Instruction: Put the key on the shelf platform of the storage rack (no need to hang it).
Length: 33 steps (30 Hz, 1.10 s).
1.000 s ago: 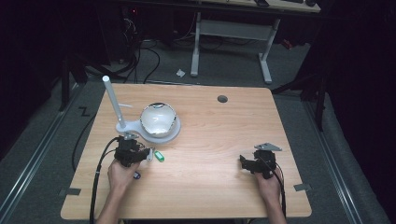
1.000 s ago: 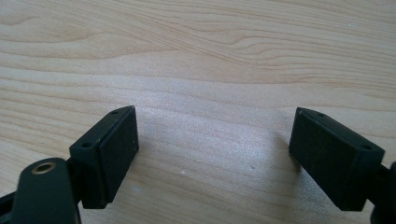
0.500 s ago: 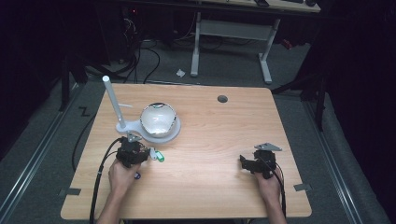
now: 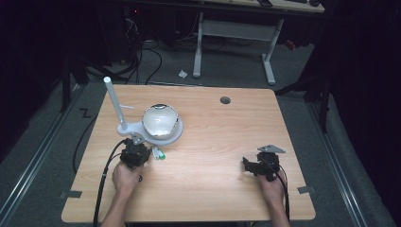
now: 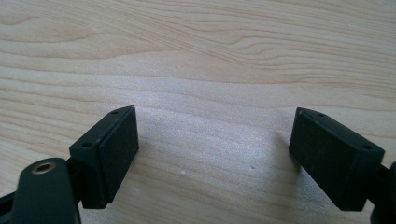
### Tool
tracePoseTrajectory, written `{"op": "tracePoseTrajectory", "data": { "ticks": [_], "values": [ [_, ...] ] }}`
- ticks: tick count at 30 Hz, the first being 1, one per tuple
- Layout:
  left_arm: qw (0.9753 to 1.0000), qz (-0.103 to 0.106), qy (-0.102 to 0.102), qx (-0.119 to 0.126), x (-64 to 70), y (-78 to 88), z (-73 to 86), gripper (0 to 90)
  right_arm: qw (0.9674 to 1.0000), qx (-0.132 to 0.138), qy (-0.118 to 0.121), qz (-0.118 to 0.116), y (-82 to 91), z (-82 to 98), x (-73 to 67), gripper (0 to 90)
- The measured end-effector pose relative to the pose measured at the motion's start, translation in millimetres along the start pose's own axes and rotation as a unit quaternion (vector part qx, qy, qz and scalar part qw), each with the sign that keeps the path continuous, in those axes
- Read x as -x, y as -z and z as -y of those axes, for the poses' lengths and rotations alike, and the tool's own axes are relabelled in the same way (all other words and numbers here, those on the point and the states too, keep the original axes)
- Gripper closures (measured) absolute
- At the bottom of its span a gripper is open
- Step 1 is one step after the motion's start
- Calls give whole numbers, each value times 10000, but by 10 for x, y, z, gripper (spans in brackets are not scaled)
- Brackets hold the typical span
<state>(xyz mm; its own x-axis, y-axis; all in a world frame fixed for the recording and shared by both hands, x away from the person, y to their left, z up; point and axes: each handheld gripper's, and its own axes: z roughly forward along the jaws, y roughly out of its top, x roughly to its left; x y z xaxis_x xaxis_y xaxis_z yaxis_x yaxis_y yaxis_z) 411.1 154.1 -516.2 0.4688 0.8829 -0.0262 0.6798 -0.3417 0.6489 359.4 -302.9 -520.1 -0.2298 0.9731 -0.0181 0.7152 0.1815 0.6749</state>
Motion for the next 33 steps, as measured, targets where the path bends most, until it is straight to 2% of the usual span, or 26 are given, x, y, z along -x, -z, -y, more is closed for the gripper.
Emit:
{"op": "tracePoseTrajectory", "data": {
  "ticks": [8, 15, 16, 19, 20, 23, 26, 31, 33],
  "values": [
    [9998, -33, -172, 94, 47, 114, 5, 785, 10000, 0, 0, 1, 0, 0, 0, 159],
    [9992, 81, -1, 402, 9, 296, -12, 797, 10000, 0, -1, 1, 0, 0, 0, 159],
    [9985, 140, 68, 533, -9, 390, -20, 802, 10000, 0, 0, 2, 0, 0, 0, 159],
    [9974, 223, 169, 667, -39, 487, -23, 803, 10000, 0, 0, 2, 0, 0, 0, 159],
    [9965, 192, 180, 799, -57, 565, -17, 852, 10000, 1, -2, 1, 0, 0, 0, 159],
    [9952, 270, 298, 891, -98, 652, -18, 854, 10000, 0, -1, 1, 0, 0, 0, 159],
    [9945, 269, 266, 973, -131, 782, -30, 865, 10000, 0, 0, 0, 0, 0, 0, 159],
    [9938, 255, 211, 1062, -128, 897, -60, 867, 10000, 0, 0, 1, 0, 0, 0, 159],
    [9923, 225, 205, 1200, -125, 990, -83, 867, 10000, 1, -2, 0, 0, 0, 0, 159]
  ]
}}
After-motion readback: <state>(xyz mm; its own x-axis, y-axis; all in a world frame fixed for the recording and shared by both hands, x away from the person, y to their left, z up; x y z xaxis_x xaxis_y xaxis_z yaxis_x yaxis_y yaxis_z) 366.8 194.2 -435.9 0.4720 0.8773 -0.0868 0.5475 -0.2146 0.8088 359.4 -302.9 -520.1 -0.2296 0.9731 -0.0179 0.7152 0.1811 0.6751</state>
